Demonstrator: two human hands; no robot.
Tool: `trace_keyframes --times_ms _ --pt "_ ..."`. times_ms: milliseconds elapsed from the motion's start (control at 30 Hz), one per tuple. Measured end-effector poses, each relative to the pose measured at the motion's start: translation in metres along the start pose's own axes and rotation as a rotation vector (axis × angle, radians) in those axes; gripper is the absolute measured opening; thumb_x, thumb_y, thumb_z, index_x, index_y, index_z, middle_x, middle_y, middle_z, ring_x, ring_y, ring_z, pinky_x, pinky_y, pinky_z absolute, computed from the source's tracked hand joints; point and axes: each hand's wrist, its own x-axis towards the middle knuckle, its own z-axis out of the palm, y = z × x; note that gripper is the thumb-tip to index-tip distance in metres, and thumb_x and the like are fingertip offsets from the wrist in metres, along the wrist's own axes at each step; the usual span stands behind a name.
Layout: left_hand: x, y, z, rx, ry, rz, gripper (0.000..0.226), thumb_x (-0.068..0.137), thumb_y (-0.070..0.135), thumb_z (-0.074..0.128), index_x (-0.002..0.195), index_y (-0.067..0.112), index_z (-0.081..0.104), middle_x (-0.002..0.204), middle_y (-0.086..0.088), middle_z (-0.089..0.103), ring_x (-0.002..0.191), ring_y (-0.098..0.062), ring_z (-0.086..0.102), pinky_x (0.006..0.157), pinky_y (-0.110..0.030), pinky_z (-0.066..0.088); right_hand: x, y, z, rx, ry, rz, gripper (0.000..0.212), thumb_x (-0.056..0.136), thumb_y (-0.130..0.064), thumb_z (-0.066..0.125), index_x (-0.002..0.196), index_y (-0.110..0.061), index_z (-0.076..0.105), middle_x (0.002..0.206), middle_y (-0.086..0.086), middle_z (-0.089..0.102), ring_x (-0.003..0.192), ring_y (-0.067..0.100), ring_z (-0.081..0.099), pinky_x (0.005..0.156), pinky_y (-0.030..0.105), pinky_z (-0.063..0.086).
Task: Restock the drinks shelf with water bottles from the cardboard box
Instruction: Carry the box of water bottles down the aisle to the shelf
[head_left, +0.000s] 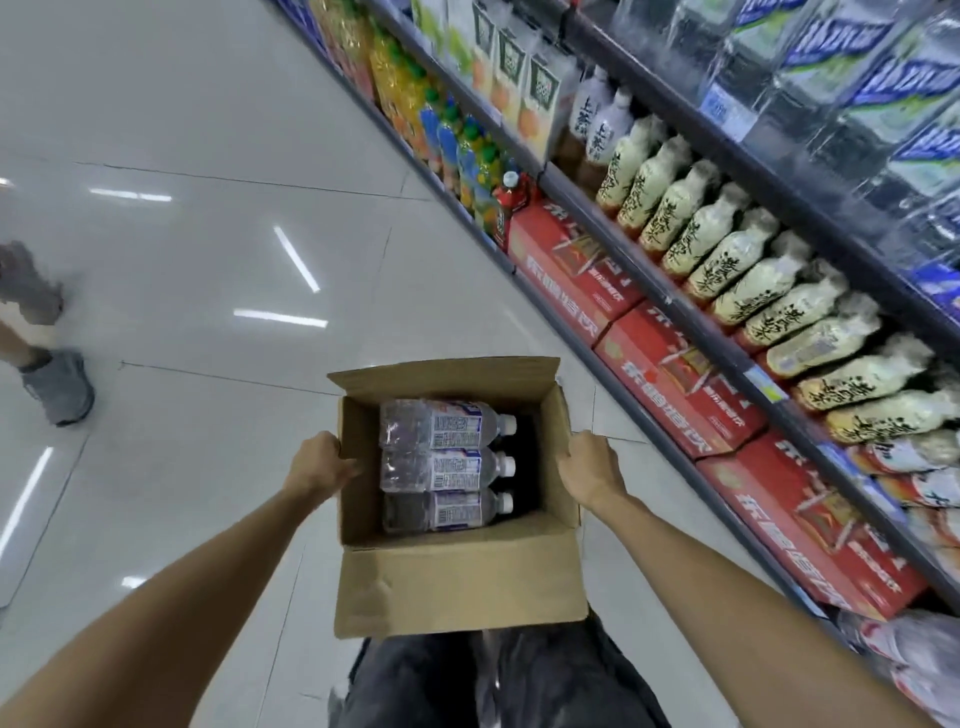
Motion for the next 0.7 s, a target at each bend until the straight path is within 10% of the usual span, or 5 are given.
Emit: trace_keyframes --times_ms 300,700 --pt "0.118 0.093 -0.055 0.180 -0.050 0.226 0.010 0.084 0.004 0.061 0.076 -0.003 0.059 0.078 -0.020 0.066 0.073 -0.034 0.065 0.067 -0.042 0.056 0.060 -0.041 -0.024 0.182 0.125 0.243 0.022 0.092 -0.009 0.045 0.071 -0.008 0.040 0.086 0.013 0.051 0.081 0.033 0.053 0.063 0.031 0.035" --pt "0.178 0.217 -0.017 0.515 -0.207 0.532 0.018 0.082 0.013 0.057 0.071 -0.002 0.059 0.074 -0.015 0.064 0.068 -0.033 0.061 0.056 -0.035 0.048 0.062 0.001 0.002 0.441 0.274 0.609 0.023 0.097 -0.018 0.049 0.100 0.000 0.062 0.104 0.018 0.064 0.095 0.034 0.061 0.069 0.032 0.043"
